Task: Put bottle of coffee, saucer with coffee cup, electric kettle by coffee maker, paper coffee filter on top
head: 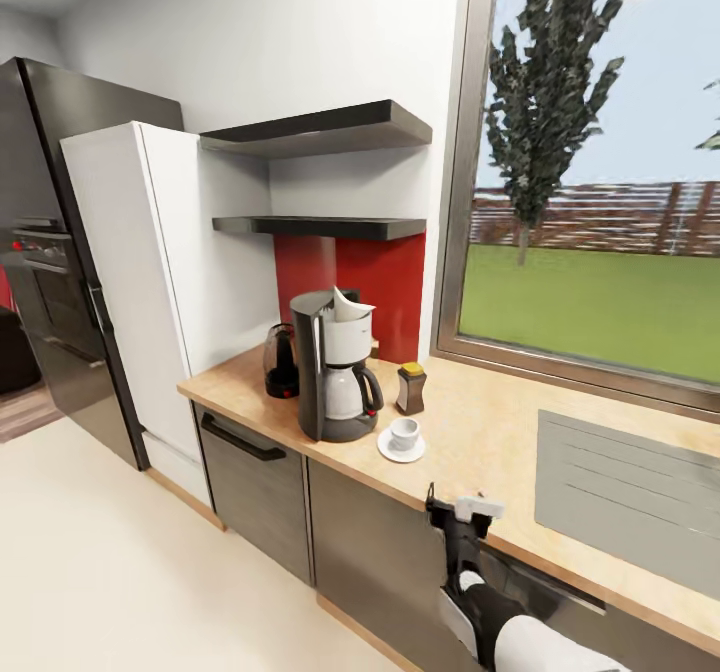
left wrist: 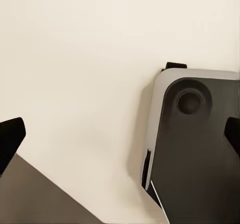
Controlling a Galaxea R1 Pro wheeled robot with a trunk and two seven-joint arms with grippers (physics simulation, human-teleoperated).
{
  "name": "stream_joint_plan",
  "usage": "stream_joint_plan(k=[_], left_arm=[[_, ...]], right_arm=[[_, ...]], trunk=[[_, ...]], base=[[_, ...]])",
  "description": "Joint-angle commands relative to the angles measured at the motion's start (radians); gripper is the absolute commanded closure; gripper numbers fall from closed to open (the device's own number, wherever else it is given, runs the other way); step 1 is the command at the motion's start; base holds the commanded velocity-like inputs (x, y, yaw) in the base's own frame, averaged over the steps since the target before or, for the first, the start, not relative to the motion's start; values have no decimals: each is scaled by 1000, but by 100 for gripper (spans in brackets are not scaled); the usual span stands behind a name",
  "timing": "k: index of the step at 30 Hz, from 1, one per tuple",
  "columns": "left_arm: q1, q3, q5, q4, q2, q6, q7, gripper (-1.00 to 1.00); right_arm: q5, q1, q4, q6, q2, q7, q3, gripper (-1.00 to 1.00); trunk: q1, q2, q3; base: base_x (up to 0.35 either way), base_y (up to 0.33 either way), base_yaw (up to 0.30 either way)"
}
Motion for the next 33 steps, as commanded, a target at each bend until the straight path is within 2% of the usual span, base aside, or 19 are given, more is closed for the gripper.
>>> stream_joint_plan(k=[1,4,6,10,14,18,19,24,27,29,31,33], left_arm=[[0,6,-11,0,-1,-6,1,-100],[0,6,-11,-1,-3,-10,-1,-100],[0,6,-12,0,-3,-10,-1,-100],[1,6,-14,2,-4,-11,-2,-100],[1,5,-16,9,-4,-11,-2,-100],[1,3,-16,12,-3,-11,-2,-100],[1,3,-16,14,-3,-11,-2,-100],[2,4,-16,19,-3,-10,-2,-100],[2,5,-16,51,-2,-11,-2,-100],[3,5,-16,56,-2,-11,-1,-100],[4,6,-15,59,-2,-11,0,-100],[5,6,-14,62,-2,-11,1,-100]], right_arm=[[-14,1,35,-61,1,-33,10,-100],[-26,12,103,-192,1,-68,10,-100],[-27,40,122,-227,1,-75,11,-100],[-26,137,133,-247,15,-78,13,-100],[-27,175,136,-220,18,-79,12,-100],[-28,214,136,-109,19,-79,12,-100],[-28,234,136,-16,19,-78,12,-100],[-28,271,136,156,16,-77,10,-100],[-28,317,136,355,12,-75,10,-100],[-29,335,136,425,10,-73,9,-100],[-29,352,136,485,8,-50,9,-100],[-30,365,136,536,-1,3,9,-100]], trunk=[[0,0,0],[0,0,0],[0,0,0],[0,0,0],[0,0,0],[0,0,0],[0,0,0],[0,0,0],[0,0,0],[0,0,0],[0,0,0],[0,0,0]], base=[[0,0,0],[0,0,0],[0,0,0],[0,0,0],[0,0,0],[0,0,0],[0,0,0],[0,0,0],[0,0,0],[0,0,0],[0,0,0],[0,0,0]])
